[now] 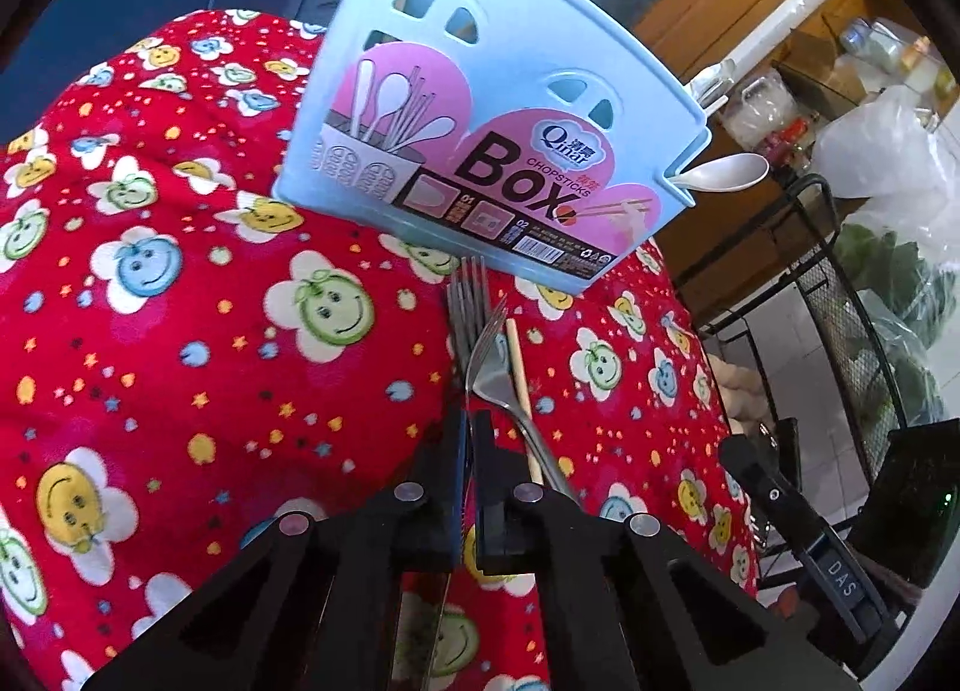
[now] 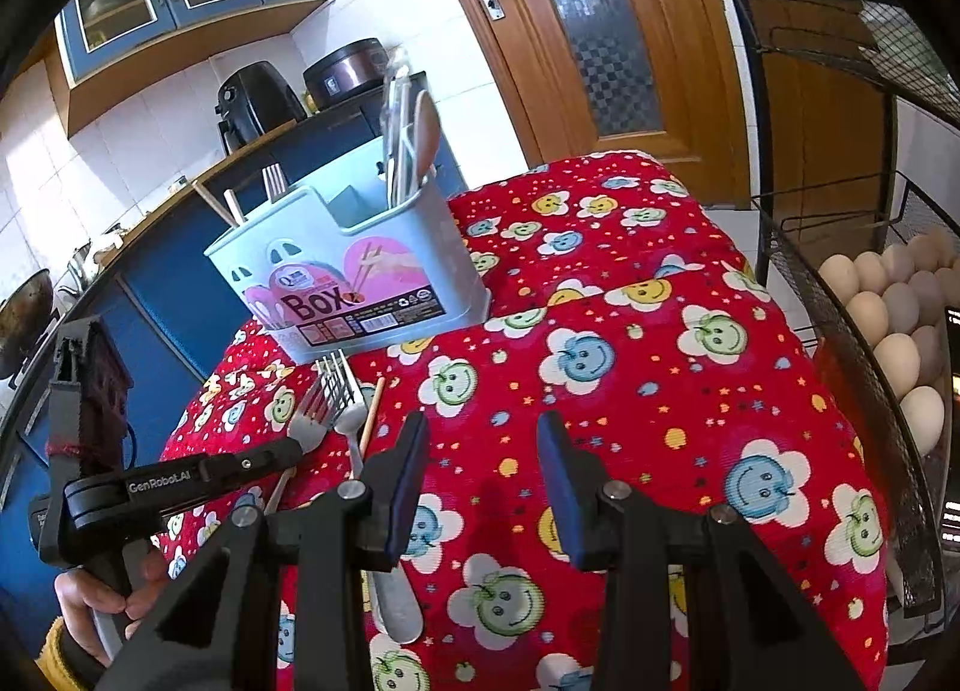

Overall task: Organize utensils
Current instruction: 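Grasp a silver fork with the left tool while the right tool grasps another silver fork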

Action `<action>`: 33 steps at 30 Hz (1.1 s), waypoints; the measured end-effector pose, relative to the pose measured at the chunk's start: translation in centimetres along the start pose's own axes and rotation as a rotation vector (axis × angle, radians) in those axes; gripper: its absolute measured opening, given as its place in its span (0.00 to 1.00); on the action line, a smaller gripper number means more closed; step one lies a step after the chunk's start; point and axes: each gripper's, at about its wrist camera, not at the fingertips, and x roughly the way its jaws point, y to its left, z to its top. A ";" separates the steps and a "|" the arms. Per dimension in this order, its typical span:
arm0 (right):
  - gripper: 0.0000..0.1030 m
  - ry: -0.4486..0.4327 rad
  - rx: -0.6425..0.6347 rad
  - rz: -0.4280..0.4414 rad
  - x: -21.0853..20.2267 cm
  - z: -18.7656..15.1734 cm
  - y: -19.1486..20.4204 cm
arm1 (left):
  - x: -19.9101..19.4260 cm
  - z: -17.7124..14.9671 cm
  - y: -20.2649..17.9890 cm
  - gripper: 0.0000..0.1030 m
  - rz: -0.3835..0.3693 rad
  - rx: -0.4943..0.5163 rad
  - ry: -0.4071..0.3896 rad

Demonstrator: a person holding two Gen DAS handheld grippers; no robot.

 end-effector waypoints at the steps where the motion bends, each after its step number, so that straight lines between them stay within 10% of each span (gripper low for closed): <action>1: 0.39 0.001 -0.001 0.000 0.0 0.0 0.1 | -0.3 -0.1 0.1 0.01 0.006 0.007 -0.004; 18: 0.39 0.028 -0.014 -0.002 0.7 -0.2 0.9 | 0.5 -0.3 -0.5 0.02 0.109 0.148 0.071; 33: 0.45 0.133 -0.137 0.114 5.5 1.5 5.5 | -3.5 0.8 1.6 0.01 0.063 0.091 -0.069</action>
